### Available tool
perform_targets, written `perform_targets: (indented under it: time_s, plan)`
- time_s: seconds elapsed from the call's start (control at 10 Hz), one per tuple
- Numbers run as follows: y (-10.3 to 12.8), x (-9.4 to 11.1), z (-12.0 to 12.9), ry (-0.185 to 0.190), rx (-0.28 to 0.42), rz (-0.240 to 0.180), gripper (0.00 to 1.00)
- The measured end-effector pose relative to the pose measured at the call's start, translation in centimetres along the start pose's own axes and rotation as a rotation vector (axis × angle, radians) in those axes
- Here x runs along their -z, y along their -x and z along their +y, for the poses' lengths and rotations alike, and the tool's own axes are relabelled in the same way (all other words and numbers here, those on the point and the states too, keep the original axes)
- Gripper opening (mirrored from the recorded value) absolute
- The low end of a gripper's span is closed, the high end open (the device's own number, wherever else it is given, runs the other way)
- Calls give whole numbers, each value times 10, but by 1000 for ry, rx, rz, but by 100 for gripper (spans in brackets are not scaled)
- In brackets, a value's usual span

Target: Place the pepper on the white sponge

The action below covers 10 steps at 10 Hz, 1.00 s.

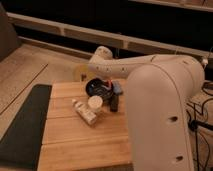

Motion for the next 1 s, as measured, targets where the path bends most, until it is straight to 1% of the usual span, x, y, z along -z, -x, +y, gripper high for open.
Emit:
perform_targets:
  time_s: [0.2, 0.3, 0.4, 0.5, 0.7, 0.8, 0.9, 1.0]
  plan:
    - [-14, -4, -35, -25, -87, -5, 0]
    - [-26, -11, -56, -27, -146, -5, 0]
    - [-31, -17, -64, -15, -173, -10, 0]
    - [-33, -23, -70, 7, -196, -24, 0]
    - [-29, -38, -75, 61, -182, -63, 0]
    - [-25, -43, -71, 87, -164, -77, 0]
    - [-20, -52, -61, 133, -130, -95, 0]
    - [-18, -61, -49, 176, -97, -105, 0]
